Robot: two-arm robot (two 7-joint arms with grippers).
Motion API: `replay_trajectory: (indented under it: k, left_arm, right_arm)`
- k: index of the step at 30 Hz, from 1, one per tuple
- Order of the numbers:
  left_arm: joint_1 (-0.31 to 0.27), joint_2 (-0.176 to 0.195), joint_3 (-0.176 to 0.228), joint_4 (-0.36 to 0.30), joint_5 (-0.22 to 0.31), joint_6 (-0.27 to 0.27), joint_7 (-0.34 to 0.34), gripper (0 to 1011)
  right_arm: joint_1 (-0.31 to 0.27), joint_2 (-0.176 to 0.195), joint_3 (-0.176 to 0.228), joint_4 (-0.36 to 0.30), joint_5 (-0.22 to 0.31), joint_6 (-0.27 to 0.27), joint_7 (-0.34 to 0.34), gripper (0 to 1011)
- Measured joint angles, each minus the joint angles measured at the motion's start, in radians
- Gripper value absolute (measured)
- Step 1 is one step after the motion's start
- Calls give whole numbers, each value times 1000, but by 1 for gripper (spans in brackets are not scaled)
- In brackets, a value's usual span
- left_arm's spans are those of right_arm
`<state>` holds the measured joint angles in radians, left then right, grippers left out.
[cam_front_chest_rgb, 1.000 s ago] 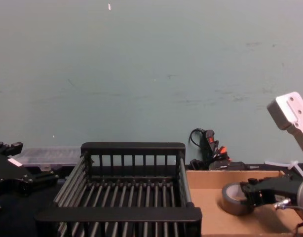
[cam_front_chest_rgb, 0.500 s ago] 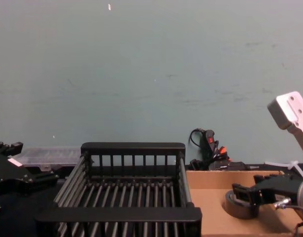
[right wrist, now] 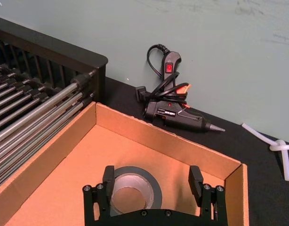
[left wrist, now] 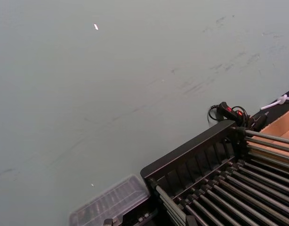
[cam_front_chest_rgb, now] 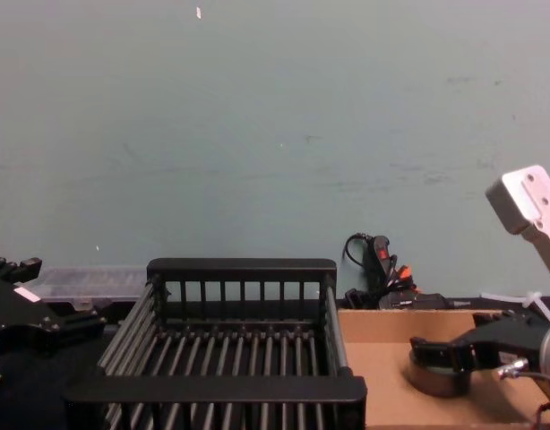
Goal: Pick up the white tape and place it into the black box , Pick up the silver tape and place it into the brown box.
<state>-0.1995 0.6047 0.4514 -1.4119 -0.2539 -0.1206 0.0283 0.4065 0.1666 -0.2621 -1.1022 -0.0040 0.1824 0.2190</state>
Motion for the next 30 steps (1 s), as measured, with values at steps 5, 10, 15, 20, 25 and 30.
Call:
replay_trajectory:
  k: [5, 10, 15, 20, 25, 30]
  left_arm:
    - [0, 0, 0, 0, 0, 0, 0, 1001]
    - [0, 0, 0, 0, 0, 0, 0, 1001]
    - [0, 0, 0, 0, 0, 0, 0, 1001]
    - [0, 0, 0, 0, 0, 0, 0, 1001]
    - [0, 0, 0, 0, 0, 0, 0, 1001]
    - [0, 0, 0, 0, 0, 0, 0, 1001]
  right_arm:
    - [-14, 4, 8, -30, 2, -2, 7, 1002]
    - [-34, 11, 18, -84, 9, 0, 15, 1002]
    - [-59, 21, 30, -149, 20, 12, 23, 1002]
    - [-98, 40, 41, -243, 37, 39, 36, 1002]
    - [-146, 67, 50, -340, 58, 75, 58, 1002]
    - [-209, 106, 53, -442, 83, 117, 86, 1003]
